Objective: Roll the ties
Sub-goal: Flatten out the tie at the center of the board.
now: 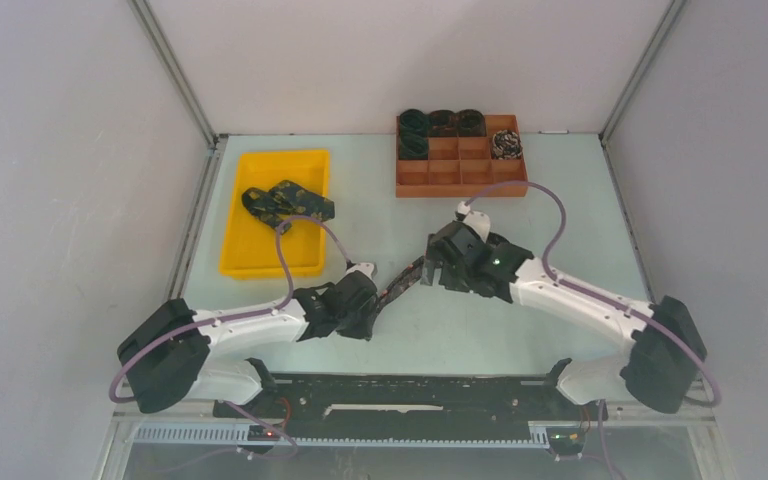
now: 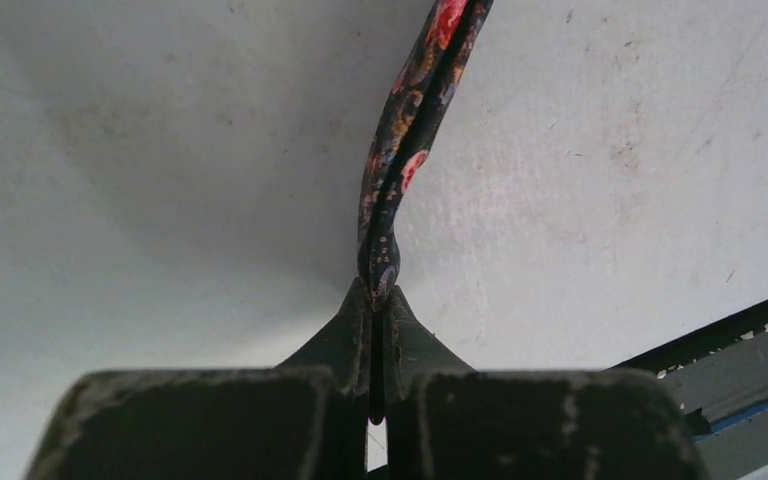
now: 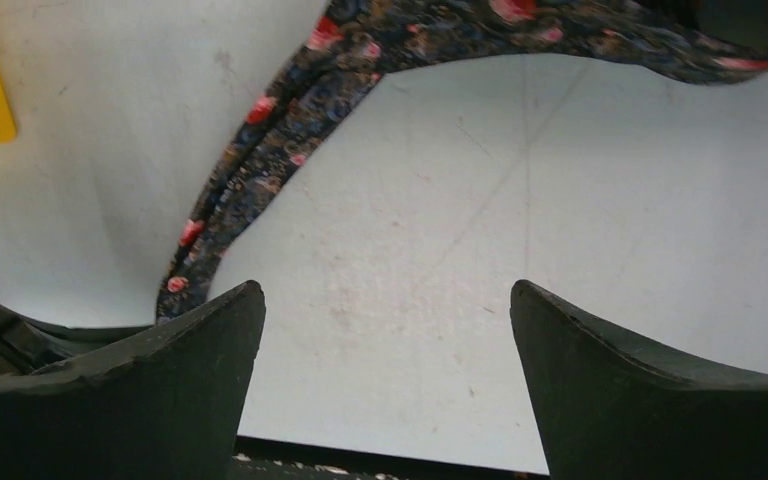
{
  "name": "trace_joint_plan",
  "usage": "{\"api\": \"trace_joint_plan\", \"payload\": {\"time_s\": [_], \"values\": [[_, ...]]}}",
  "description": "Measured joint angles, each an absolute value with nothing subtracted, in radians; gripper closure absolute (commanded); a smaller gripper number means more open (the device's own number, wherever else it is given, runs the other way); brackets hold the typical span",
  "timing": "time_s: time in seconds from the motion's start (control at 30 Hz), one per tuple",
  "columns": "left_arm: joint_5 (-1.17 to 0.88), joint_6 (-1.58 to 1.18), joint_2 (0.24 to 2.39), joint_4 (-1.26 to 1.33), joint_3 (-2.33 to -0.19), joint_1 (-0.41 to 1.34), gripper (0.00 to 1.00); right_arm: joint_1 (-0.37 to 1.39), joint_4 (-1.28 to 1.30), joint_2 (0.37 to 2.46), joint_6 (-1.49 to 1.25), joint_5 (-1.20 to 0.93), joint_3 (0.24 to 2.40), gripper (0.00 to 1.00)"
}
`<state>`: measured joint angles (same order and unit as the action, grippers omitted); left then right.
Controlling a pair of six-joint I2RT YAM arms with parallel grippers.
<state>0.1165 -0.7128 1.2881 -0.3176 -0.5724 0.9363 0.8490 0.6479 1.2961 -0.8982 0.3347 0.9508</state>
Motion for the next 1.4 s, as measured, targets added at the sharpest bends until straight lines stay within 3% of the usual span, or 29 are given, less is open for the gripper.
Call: {"api": "trace_joint_plan", "payload": {"time_s": [0.4, 0.7, 0.77, 0.93, 1.0, 1.17, 1.23, 1.4], "values": [[0.046, -0.699, 1.280, -0.238, -0.551, 0.905, 1.00, 0.817, 0.657, 1.667, -0.914, 0.387, 1.251, 0.02], [0.040, -0.699, 1.275, -0.216, -0.549, 0.905, 1.00, 0.709, 0.691, 1.831, -0.959, 0.393, 1.308, 0.16], [0.040, -0.699, 1.275, -0.211, -0.545, 0.905, 1.00, 0.702, 0.695, 1.853, -0.964, 0.397, 1.315, 0.25], [0.040, -0.699, 1.275, -0.210, -0.536, 0.904, 1.00, 0.685, 0.698, 1.874, -0.964, 0.397, 1.318, 0.71], [0.039, -0.699, 1.275, -0.207, -0.536, 0.905, 1.00, 0.673, 0.698, 1.876, -0.963, 0.393, 1.319, 0.83], [0.038, -0.699, 1.275, -0.206, -0.536, 0.904, 1.00, 0.641, 0.699, 1.876, -0.955, 0.389, 1.319, 0.92], [0.038, -0.699, 1.275, -0.206, -0.536, 0.904, 1.00, 0.635, 0.699, 1.876, -0.950, 0.388, 1.319, 1.00], [0.037, -0.699, 1.275, -0.205, -0.536, 0.902, 1.00, 0.635, 0.720, 1.856, -0.912, 0.383, 1.319, 1.00]]}}
